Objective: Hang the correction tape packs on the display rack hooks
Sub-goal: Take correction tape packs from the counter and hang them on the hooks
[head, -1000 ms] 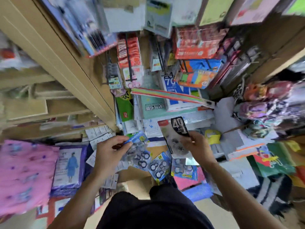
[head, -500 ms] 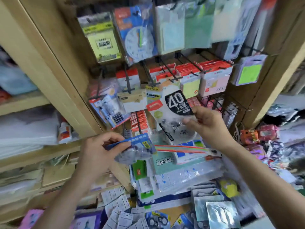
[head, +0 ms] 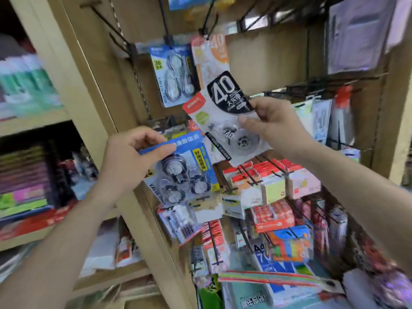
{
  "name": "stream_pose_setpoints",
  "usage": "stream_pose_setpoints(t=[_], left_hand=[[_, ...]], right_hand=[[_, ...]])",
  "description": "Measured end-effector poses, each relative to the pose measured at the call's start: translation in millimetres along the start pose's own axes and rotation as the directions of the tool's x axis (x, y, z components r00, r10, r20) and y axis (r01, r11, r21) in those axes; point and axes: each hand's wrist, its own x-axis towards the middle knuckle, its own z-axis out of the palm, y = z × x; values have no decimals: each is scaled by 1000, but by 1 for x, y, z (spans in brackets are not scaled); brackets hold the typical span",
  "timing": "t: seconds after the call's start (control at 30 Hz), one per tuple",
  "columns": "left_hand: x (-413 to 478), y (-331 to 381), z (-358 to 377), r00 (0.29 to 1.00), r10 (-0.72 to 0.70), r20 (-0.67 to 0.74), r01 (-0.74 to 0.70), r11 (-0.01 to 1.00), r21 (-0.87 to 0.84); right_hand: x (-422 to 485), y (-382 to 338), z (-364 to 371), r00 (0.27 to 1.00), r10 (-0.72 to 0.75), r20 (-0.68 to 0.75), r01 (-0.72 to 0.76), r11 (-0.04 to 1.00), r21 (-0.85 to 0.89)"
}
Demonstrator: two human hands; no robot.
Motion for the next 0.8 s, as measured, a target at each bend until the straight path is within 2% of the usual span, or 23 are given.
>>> stream_pose_setpoints(t=[0.3, 0.47, 0.6, 0.8], left_hand=[[92, 16, -28, 995, 95, -23, -95, 995, 5], [134, 14, -49, 991, 117, -65, -114, 992, 45], [159, 18, -56, 986, 148, -77, -145, 988, 50], [181, 26, -52, 982, 167, -90, -157, 982, 102]], right_hand=[[77, -21, 0, 998, -30, -51, 27, 998, -57], [109, -25, -18, 978, -5, -209, -13, 996, -83], [129, -19, -34, 930, 35, -366, -67, 995, -75], [144, -13, -37, 905, 62, -420, -121, 986, -116]])
